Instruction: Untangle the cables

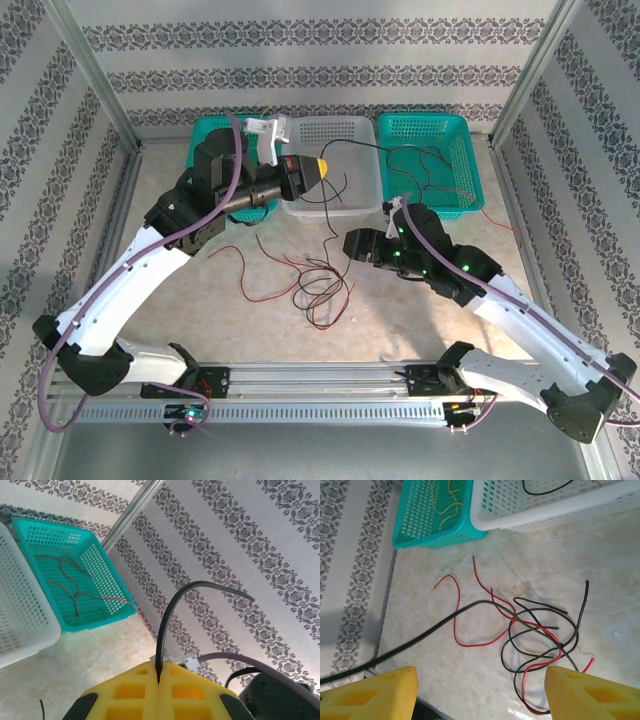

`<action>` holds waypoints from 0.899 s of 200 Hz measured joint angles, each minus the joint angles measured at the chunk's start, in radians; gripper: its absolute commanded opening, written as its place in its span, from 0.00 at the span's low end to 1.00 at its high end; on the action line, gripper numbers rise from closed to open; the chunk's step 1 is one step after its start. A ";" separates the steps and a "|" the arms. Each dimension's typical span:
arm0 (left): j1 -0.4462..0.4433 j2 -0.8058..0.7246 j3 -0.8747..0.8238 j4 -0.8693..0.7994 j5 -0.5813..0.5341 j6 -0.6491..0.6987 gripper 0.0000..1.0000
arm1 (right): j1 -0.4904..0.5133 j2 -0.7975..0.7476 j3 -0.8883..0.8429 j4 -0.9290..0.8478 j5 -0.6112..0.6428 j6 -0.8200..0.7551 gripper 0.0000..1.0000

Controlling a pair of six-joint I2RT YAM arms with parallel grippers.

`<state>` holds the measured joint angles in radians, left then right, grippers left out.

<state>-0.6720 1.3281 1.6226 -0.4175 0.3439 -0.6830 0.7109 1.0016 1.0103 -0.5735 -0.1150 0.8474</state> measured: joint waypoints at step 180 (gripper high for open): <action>0.122 0.155 0.267 0.087 0.129 -0.150 0.00 | -0.031 0.071 -0.251 0.149 -0.051 0.073 0.73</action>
<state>-0.5495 1.4830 1.8896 -0.3305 0.4725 -0.8330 0.6796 1.0721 0.7589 -0.4248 -0.1661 0.9203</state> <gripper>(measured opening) 0.043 0.720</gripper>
